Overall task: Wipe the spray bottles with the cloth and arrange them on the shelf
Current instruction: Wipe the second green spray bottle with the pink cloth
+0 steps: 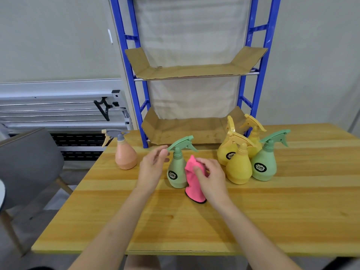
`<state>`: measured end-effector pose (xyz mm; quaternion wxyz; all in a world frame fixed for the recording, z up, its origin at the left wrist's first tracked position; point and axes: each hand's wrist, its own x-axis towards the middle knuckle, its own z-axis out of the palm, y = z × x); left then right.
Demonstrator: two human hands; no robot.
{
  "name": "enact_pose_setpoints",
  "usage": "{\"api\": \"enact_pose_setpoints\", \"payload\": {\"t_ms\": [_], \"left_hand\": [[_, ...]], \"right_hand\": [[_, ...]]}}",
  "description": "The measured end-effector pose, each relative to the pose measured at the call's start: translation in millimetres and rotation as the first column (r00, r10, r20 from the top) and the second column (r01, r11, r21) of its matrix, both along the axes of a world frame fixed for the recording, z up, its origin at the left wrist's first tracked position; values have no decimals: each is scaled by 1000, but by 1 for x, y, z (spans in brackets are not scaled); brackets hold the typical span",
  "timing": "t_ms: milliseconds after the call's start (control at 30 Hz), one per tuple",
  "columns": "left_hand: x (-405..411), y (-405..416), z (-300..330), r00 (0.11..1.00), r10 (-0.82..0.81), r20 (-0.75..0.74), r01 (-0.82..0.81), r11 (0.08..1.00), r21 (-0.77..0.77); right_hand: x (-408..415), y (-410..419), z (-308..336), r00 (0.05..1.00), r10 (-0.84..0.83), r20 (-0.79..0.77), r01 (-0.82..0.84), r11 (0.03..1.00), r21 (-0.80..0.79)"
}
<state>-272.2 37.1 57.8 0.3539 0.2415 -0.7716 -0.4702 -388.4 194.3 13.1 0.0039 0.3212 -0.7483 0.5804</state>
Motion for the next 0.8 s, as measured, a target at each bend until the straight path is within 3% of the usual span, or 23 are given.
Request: {"api": "enact_pose_setpoints", "payload": {"t_ms": [333,467,567,700,800], "left_hand": [[-9,10,0,998,-27,49,32,994,-106],[-12,2,-10,999,1,51,4,996,-91],[-13,0,-11,998,9,63,-4,996,-86],[-14,1,-10,995,13,98,0,992,-128],[-15,2,-10,996,12,93,0,991,-134]], "right_hand": [[15,-20,2,991,-28,-131,5,985,-175],[23,-18,-4,984,127,-128,-140,985,-102],[21,-15,-6,990,97,-103,-109,986,-123],[15,-22,-8,997,33,62,-26,992,-124],[13,-25,-7,995,103,-4,-103,994,-25]]}}
